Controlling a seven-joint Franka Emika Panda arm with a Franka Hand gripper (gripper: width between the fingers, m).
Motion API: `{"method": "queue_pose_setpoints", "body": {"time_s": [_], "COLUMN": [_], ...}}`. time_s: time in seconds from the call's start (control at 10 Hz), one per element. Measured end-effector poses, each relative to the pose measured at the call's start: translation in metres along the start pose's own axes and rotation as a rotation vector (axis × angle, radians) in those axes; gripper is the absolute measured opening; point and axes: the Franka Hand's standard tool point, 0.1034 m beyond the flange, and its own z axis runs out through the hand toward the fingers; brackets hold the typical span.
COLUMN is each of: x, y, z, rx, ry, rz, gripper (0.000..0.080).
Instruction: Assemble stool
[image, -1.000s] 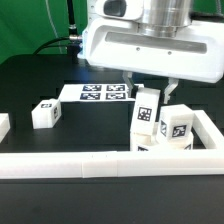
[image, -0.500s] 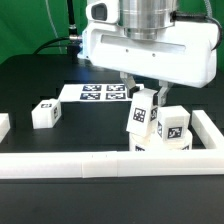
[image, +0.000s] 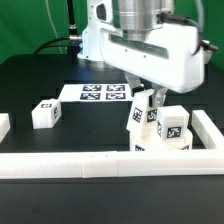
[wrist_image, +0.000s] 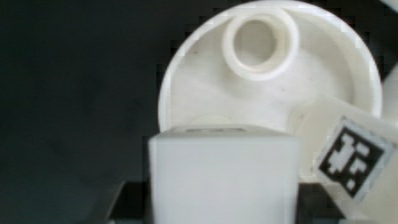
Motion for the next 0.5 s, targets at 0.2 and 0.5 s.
{"method": "queue_pose_setpoints", "body": {"time_s": [0.2,0.5], "x": [-0.0004,-0.0080], "y": [-0.0026,-0.0060], "z": [-0.0002,0.0009], "rx": [0.027,0.028], "ry": [-0.015,-0.021], "rz": [0.168,0.286], "gripper": [0.0337,0.0337]}}
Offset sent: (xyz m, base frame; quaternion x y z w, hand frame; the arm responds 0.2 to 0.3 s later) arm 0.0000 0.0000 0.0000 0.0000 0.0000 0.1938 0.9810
